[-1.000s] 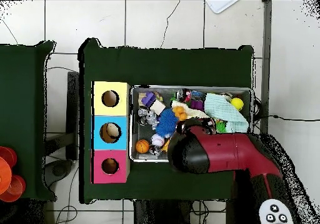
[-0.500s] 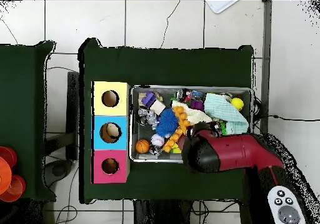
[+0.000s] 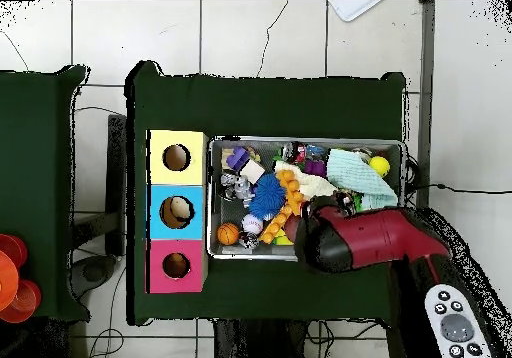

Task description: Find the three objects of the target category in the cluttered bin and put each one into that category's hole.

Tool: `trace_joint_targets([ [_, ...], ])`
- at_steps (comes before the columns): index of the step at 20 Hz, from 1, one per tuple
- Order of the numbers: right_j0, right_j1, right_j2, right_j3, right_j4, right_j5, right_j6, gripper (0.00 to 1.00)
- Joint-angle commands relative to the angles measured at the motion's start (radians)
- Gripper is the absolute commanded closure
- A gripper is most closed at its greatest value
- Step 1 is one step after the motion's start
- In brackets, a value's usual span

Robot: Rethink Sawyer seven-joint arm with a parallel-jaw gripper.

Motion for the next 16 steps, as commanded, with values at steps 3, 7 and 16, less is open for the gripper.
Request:
trace_joint_targets([
  [3, -0.041, 0.014, 0.134, -0.11, -0.162, -0.021, -0.261, 0.0],
  [7, -0.064, 0.018, 0.173, -0.126, -0.213, -0.022, -0.297, 0.0],
  [16, -0.084, 0.021, 0.208, -0.145, -0.301, -0.023, -0.286, 0.0],
])
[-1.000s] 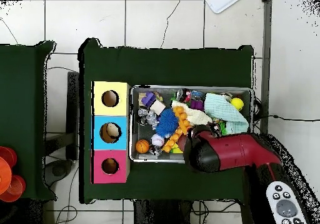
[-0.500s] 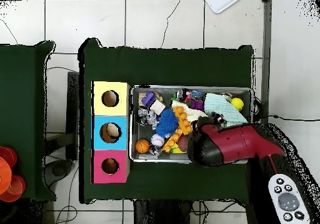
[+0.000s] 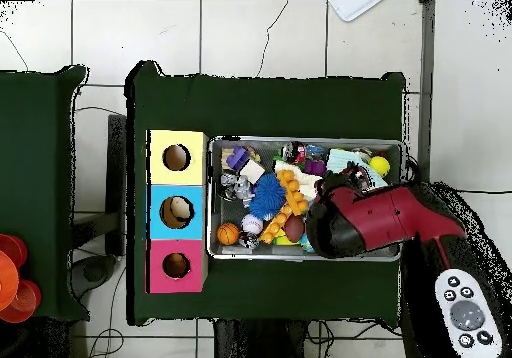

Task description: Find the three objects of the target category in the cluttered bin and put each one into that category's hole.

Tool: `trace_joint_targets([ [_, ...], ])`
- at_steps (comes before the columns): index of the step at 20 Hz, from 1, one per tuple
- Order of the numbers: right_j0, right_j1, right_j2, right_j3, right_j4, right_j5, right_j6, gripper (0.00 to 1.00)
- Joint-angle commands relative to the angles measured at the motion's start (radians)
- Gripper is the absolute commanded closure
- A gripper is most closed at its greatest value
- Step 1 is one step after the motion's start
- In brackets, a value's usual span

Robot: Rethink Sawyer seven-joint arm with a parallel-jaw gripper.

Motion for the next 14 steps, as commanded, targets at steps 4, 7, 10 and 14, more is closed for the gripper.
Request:
trace_joint_targets([
  [4, -0.08, 0.094, 0.121, -0.073, -0.073, 0.012, -0.269, 0.0],
  [7, -0.096, 0.126, 0.127, -0.091, -0.1, 0.004, -0.274, 0.0],
  [10, -0.11, 0.157, 0.133, -0.11, -0.118, 0.004, -0.287, 0.0],
  [14, -0.135, 0.176, 0.142, -0.125, -0.132, -0.009, -0.289, 0.0],
])
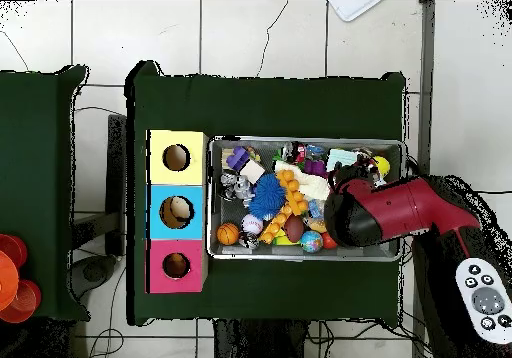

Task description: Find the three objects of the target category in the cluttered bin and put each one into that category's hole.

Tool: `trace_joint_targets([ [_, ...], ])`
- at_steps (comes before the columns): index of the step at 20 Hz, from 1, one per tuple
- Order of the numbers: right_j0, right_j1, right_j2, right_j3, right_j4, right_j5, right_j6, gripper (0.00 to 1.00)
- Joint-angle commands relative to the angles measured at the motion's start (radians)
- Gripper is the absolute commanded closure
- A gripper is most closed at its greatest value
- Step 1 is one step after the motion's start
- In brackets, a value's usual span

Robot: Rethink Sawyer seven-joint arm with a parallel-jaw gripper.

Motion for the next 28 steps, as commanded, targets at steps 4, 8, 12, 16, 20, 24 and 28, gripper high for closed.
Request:
trace_joint_targets([
  [4, -0.056, 0.112, 0.082, -0.086, -0.104, 0.011, -0.302, 0.0],
  [8, -0.051, 0.137, 0.065, -0.097, -0.064, 0.081, -0.282, 0.0],
  [12, -0.055, 0.144, 0.06, -0.093, -0.035, 0.124, -0.292, 0.0],
  [16, -0.058, 0.151, 0.054, -0.1, -0.028, 0.14, -0.298, 0.0],
  [20, -0.083, 0.196, 0.056, -0.102, 0.028, 0.207, -0.311, 0.0],
  [24, -0.1, 0.218, 0.057, -0.103, 0.044, 0.218, -0.312, 0.0],
  [28, -0.1, 0.221, 0.044, -0.112, 0.012, 0.214, -0.324, 0.0],
])
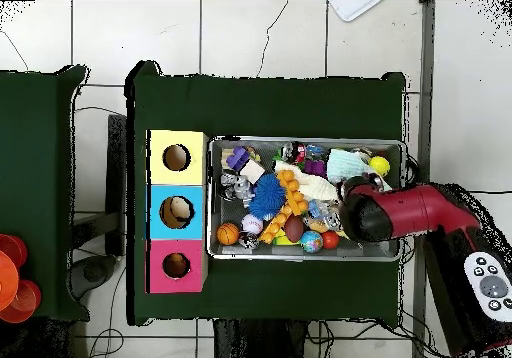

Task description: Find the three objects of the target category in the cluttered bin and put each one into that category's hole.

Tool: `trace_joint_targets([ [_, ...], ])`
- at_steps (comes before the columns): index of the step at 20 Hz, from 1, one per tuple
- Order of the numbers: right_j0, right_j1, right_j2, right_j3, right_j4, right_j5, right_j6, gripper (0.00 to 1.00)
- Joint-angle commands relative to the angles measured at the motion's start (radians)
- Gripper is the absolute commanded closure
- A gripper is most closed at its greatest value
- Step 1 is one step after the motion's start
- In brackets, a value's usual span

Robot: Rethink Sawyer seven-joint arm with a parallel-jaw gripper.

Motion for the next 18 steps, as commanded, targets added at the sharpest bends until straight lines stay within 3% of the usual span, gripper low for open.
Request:
trace_joint_targets([
  [1, -0.021, 0.057, 0.033, -0.05, -0.012, 0.131, -0.326, 0.0],
  [7, 0.0, 0.068, 0.007, -0.08, -0.081, 0.139, -0.375, 0.0],
  [12, 0.035, 0.07, -0.029, -0.101, -0.143, 0.09, -0.306, 0.0],
  [18, 0.037, 0.075, -0.009, -0.111, -0.138, 0.088, -0.321, 0.0],
])
